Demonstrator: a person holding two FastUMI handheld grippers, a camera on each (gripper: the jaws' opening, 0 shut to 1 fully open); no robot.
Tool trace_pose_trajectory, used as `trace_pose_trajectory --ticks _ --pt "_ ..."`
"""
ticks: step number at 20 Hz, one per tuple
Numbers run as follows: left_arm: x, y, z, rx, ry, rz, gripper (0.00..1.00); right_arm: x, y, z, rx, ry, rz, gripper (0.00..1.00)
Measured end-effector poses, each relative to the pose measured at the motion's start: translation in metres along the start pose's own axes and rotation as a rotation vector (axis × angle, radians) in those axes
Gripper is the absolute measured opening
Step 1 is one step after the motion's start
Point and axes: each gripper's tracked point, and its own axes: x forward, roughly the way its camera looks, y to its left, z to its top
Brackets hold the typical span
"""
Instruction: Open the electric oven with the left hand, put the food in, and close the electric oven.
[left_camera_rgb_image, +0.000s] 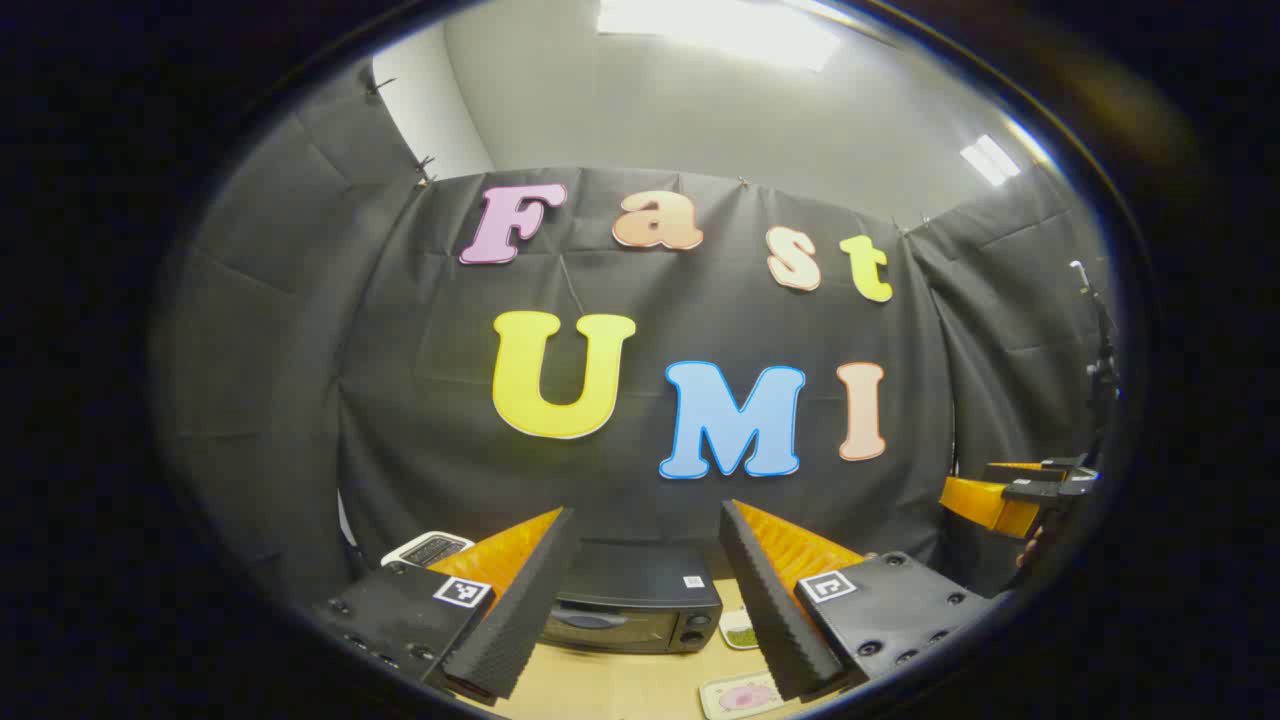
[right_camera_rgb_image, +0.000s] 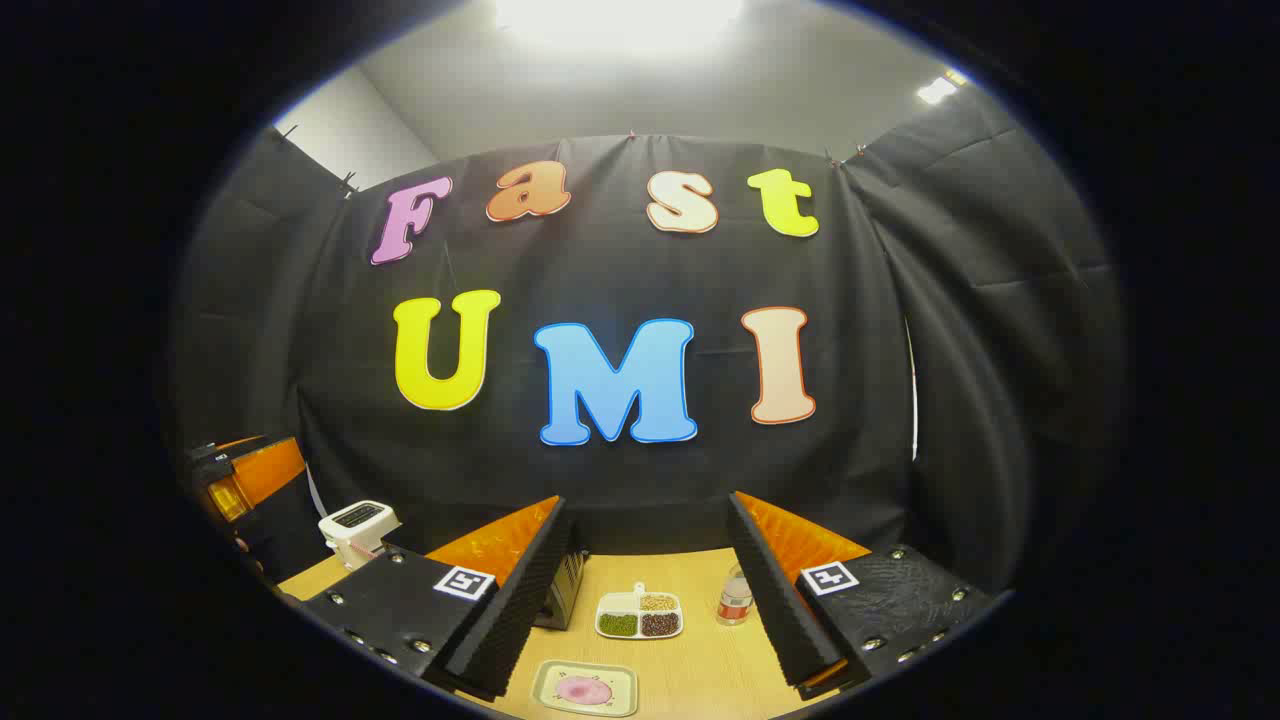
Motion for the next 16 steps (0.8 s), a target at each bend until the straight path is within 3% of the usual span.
trace_pose_trajectory --ticks 16 --pt "0.017 0.015 -0.034 -0.016 0.055 0.012 0.99 0.003 -0.003 -0.018 -0.011 0.038 -0.027 0.96"
